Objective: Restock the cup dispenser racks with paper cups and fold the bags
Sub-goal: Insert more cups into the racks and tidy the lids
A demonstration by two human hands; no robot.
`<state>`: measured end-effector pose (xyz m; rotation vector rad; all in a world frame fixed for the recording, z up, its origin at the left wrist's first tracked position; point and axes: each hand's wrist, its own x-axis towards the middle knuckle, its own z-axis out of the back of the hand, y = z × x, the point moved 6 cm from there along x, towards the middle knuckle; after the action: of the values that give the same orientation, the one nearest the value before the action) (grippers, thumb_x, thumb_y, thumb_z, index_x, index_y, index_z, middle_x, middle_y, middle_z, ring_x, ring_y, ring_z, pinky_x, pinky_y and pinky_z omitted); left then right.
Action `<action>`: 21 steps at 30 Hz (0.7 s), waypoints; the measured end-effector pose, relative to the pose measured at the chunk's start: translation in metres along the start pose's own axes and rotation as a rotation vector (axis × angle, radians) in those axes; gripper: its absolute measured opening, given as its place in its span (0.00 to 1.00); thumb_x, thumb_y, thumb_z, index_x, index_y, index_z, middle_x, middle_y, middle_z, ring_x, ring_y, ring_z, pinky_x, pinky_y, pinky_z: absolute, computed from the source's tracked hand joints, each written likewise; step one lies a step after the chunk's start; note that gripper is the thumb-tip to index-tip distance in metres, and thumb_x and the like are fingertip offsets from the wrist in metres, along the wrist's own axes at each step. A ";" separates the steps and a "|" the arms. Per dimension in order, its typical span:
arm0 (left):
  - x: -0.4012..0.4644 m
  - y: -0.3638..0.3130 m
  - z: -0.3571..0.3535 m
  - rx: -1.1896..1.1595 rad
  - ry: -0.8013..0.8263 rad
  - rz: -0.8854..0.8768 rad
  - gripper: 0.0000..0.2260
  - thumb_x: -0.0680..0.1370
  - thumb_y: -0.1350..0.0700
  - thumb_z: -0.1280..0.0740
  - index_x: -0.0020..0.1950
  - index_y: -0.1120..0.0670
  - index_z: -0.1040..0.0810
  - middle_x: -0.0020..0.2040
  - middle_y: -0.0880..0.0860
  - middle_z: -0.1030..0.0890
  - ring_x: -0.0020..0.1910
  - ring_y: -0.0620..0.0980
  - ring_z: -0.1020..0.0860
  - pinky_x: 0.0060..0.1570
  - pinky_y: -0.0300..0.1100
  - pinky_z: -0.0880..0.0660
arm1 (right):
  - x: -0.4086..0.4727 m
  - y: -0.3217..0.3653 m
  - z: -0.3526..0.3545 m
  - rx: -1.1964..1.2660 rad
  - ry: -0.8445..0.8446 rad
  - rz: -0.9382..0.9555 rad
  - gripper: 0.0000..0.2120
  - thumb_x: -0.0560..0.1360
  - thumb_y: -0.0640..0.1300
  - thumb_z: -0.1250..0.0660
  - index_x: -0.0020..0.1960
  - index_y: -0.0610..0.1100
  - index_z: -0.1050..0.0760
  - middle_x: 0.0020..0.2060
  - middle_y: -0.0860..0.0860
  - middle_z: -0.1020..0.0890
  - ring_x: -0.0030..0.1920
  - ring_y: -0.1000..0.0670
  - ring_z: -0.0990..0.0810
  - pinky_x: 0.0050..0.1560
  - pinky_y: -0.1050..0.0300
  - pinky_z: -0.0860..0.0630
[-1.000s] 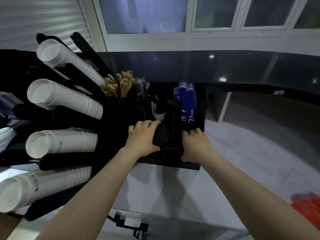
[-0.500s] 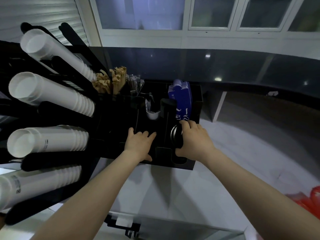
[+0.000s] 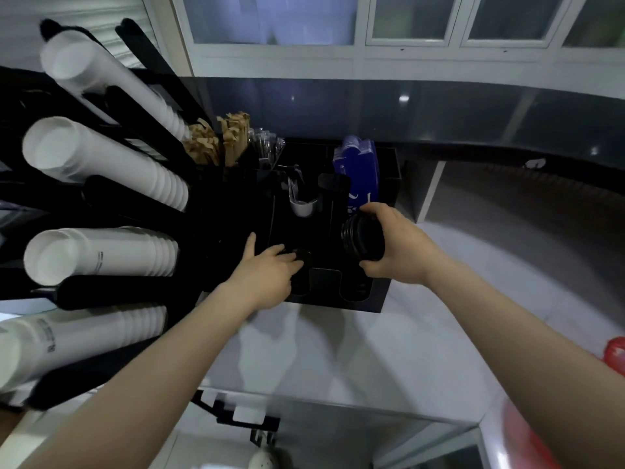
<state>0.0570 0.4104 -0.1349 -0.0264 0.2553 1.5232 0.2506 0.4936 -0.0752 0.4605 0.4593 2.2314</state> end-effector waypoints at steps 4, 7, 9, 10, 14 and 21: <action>0.003 -0.007 -0.009 0.030 0.039 0.021 0.23 0.79 0.54 0.44 0.75 0.46 0.39 0.74 0.45 0.37 0.76 0.52 0.49 0.65 0.69 0.67 | 0.001 0.000 0.007 0.024 -0.022 -0.011 0.44 0.61 0.49 0.24 0.71 0.54 0.43 0.68 0.52 0.33 0.65 0.50 0.31 0.61 0.60 0.32; 0.006 -0.006 -0.002 0.006 0.082 0.007 0.22 0.79 0.55 0.44 0.74 0.47 0.36 0.73 0.46 0.34 0.76 0.52 0.49 0.64 0.69 0.69 | -0.001 0.003 0.010 0.044 -0.031 -0.031 0.44 0.61 0.49 0.24 0.71 0.54 0.44 0.68 0.52 0.34 0.65 0.49 0.31 0.61 0.58 0.31; 0.001 -0.003 0.000 -0.043 0.055 0.007 0.24 0.79 0.55 0.44 0.75 0.47 0.39 0.75 0.46 0.38 0.77 0.52 0.52 0.65 0.67 0.69 | -0.003 0.009 0.008 0.052 -0.030 -0.029 0.44 0.61 0.50 0.24 0.71 0.54 0.44 0.68 0.51 0.33 0.64 0.49 0.30 0.59 0.59 0.31; -0.004 -0.001 0.002 -0.082 0.016 0.013 0.25 0.79 0.55 0.43 0.76 0.48 0.42 0.77 0.47 0.42 0.77 0.51 0.54 0.66 0.65 0.69 | -0.004 0.011 0.007 0.056 -0.031 -0.025 0.44 0.61 0.50 0.24 0.71 0.54 0.43 0.67 0.51 0.32 0.63 0.49 0.30 0.58 0.59 0.31; -0.028 0.022 0.011 -0.277 -0.282 0.053 0.31 0.79 0.54 0.41 0.78 0.54 0.51 0.79 0.51 0.50 0.77 0.48 0.55 0.72 0.49 0.64 | -0.001 0.024 0.001 0.090 -0.052 -0.006 0.44 0.61 0.52 0.25 0.72 0.53 0.43 0.67 0.52 0.31 0.64 0.50 0.30 0.58 0.61 0.32; -0.061 0.077 -0.002 -0.515 -0.350 0.331 0.32 0.78 0.60 0.40 0.78 0.60 0.53 0.78 0.57 0.50 0.77 0.52 0.53 0.74 0.44 0.56 | 0.028 0.078 -0.023 0.152 -0.035 0.078 0.43 0.61 0.55 0.25 0.71 0.54 0.43 0.65 0.52 0.31 0.61 0.52 0.30 0.57 0.62 0.33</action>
<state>-0.0212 0.3541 -0.1145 -0.1289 -0.4357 1.8559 0.1729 0.4628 -0.0536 0.6051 0.6052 2.2689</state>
